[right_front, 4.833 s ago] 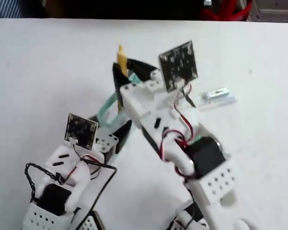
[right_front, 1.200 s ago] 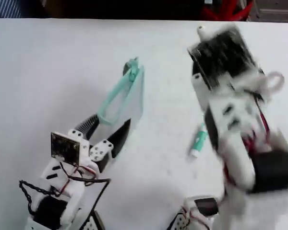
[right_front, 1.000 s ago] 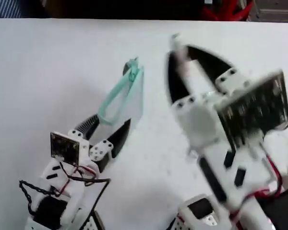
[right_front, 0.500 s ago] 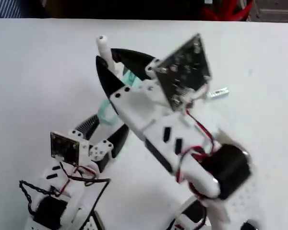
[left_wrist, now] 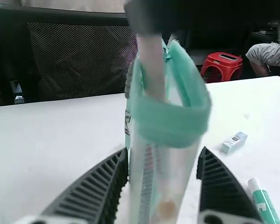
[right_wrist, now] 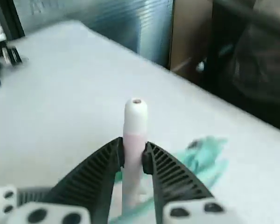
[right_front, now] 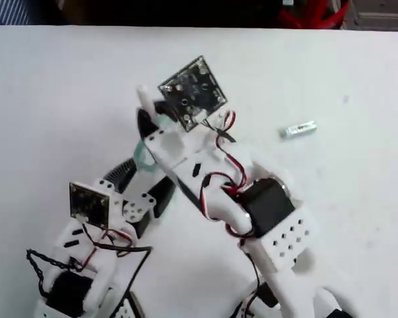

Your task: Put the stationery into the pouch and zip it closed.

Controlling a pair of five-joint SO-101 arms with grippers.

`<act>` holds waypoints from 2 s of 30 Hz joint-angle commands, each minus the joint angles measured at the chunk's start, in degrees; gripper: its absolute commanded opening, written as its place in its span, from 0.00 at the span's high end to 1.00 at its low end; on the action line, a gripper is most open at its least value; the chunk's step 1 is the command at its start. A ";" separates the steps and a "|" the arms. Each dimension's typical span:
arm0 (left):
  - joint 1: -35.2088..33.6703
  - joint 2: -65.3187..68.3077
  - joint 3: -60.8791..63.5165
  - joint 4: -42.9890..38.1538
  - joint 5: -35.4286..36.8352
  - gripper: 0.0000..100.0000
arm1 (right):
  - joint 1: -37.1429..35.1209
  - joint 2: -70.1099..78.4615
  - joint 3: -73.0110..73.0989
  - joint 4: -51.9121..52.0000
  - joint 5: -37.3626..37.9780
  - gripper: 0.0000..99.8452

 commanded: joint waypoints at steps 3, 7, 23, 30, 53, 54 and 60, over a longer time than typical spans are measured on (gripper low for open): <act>-0.40 0.40 -0.35 -0.44 0.26 0.76 | 3.30 -1.54 2.29 2.33 -0.18 0.98; -0.40 0.40 -0.18 -0.44 0.26 0.76 | 3.12 -3.03 0.53 4.70 -0.70 0.79; -0.40 0.40 -0.18 -0.44 0.26 0.76 | 2.95 -4.00 -7.82 10.07 6.51 0.95; -0.40 0.40 -0.09 -0.35 0.26 0.76 | 2.24 9.36 -12.31 22.81 15.30 0.98; 1.01 0.22 0.00 -2.02 -5.01 0.97 | 30.81 14.11 -33.23 31.25 7.03 0.78; 1.01 0.22 0.00 -2.02 -5.01 0.97 | 34.15 16.22 -30.68 30.11 9.58 0.78; 0.66 0.22 0.00 -2.11 -5.10 0.97 | 43.56 31.34 -16.97 17.19 40.44 0.78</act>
